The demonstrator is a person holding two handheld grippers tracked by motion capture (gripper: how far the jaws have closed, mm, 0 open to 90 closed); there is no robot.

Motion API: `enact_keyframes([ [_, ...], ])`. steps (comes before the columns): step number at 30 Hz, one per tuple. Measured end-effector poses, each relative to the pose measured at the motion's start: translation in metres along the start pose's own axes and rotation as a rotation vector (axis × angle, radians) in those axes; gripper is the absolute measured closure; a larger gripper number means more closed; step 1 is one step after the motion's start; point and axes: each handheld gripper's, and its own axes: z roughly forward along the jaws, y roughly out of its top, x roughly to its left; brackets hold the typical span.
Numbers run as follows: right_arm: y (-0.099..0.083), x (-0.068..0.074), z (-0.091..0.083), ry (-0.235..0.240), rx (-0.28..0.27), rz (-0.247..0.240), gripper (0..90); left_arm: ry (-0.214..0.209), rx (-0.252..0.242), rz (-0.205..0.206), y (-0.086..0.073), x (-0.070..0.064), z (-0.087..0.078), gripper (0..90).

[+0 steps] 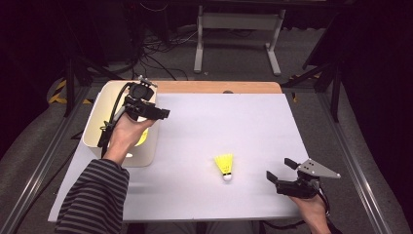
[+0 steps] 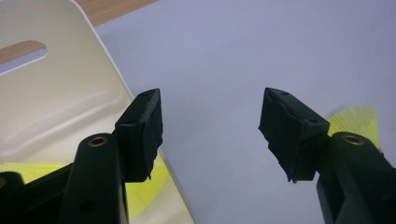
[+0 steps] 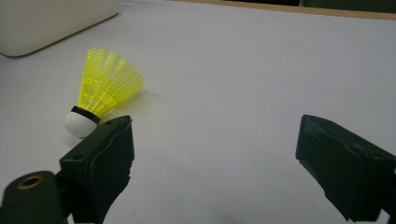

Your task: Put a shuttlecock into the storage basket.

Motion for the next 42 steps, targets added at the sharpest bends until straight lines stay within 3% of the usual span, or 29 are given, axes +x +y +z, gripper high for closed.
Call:
enact_keyframes([
  [21, 0.0, 0.0, 0.0, 0.002, 0.003, 0.002, 11.8, -0.05, -0.017, 0.044, -0.013, -0.027, 0.01, 38.9],
  [42, 0.0, 0.0, 0.0, 0.0, -0.001, 0.003, 11.8, -0.08, -0.026, 0.053, -0.034, -0.038, 0.02, 36.2],
])
